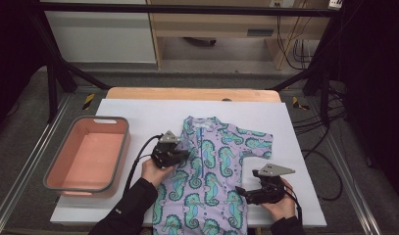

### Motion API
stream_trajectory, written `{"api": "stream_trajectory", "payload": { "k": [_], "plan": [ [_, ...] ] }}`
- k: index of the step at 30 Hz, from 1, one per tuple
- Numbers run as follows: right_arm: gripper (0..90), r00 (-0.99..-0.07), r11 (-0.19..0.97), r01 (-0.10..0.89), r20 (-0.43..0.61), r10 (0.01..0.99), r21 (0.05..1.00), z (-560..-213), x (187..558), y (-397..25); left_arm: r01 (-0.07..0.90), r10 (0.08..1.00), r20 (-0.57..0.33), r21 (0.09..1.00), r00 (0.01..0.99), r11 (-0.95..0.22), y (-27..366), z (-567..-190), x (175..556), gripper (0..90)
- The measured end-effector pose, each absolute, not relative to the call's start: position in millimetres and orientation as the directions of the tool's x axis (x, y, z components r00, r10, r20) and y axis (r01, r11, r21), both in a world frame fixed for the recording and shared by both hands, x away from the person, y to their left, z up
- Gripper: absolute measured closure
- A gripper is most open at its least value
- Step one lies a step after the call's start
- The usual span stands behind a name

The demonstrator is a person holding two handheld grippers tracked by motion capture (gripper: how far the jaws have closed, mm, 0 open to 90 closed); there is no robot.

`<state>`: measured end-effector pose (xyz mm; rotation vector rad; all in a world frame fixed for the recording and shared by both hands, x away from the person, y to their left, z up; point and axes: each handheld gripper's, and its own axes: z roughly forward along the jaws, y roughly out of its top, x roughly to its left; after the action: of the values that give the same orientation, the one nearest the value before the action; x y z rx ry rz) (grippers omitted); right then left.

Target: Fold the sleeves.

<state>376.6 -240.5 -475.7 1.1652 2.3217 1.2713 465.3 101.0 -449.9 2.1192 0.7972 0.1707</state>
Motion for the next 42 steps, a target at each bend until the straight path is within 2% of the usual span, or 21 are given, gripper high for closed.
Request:
{"api": "stream_trajectory", "payload": {
  "k": [3, 4, 8, 10, 14, 19, 23, 26, 29, 31, 32, 34, 38, 42],
  "plan": [
    [6.8, -0.651, 0.303, 0.527, 0.148, 0.745, 0.794, -476, 377, -240, 0.460, 0.570, -0.128, 0.741, 0.811, -0.489, 96, -456, 456, 86.4],
    [6.8, -0.649, 0.300, 0.528, 0.150, 0.746, 0.794, -476, 377, -240, 0.464, 0.569, -0.130, 0.734, 0.812, -0.496, 96, -458, 454, 83.6],
    [6.8, -0.651, 0.302, 0.527, 0.149, 0.744, 0.794, -476, 376, -240, 0.478, 0.597, -0.120, 0.730, 0.793, -0.489, 99, -456, 452, 61.8],
    [6.8, -0.651, 0.302, 0.527, 0.149, 0.744, 0.794, -476, 377, -240, 0.474, 0.616, -0.113, 0.749, 0.780, -0.463, 105, -450, 453, 47.7],
    [6.8, -0.650, 0.301, 0.528, 0.149, 0.745, 0.794, -476, 377, -240, 0.501, 0.665, -0.141, 0.773, 0.733, -0.389, 120, -436, 465, 28.3],
    [6.8, -0.652, 0.304, 0.526, 0.147, 0.744, 0.794, -476, 377, -240, 0.560, 0.746, -0.162, 0.764, 0.646, -0.319, 130, -433, 492, 16.3],
    [6.8, -0.651, 0.303, 0.530, 0.151, 0.744, 0.792, -476, 377, -240, 0.605, 0.771, -0.187, 0.738, 0.609, -0.299, 128, -446, 509, 16.5],
    [6.9, -0.653, 0.304, 0.528, 0.150, 0.743, 0.793, -476, 377, -240, 0.633, 0.779, -0.199, 0.713, 0.595, -0.302, 127, -458, 517, 22.8],
    [6.9, -0.654, 0.305, 0.525, 0.148, 0.742, 0.794, -476, 377, -240, 0.655, 0.766, -0.233, 0.692, 0.600, -0.303, 126, -465, 521, 32.8],
    [6.9, -0.653, 0.302, 0.525, 0.148, 0.743, 0.796, -476, 377, -240, 0.656, 0.753, -0.249, 0.692, 0.609, -0.301, 125, -467, 521, 42.8],
    [6.9, -0.653, 0.303, 0.526, 0.149, 0.742, 0.795, -476, 377, -240, 0.654, 0.750, -0.250, 0.693, 0.612, -0.302, 124, -467, 521, 44.5],
    [7.0, -0.653, 0.304, 0.528, 0.150, 0.743, 0.793, -476, 377, -240, 0.652, 0.735, -0.266, 0.695, 0.624, -0.302, 122, -466, 520, 54.5],
    [6.9, -0.654, 0.305, 0.527, 0.149, 0.742, 0.793, -476, 377, -240, 0.644, 0.724, -0.260, 0.695, 0.639, -0.318, 118, -466, 517, 66.7],
    [7.0, -0.653, 0.305, 0.527, 0.148, 0.742, 0.793, -476, 377, -240, 0.633, 0.712, -0.260, 0.704, 0.652, -0.323, 117, -463, 515, 83.7]
  ]
}}
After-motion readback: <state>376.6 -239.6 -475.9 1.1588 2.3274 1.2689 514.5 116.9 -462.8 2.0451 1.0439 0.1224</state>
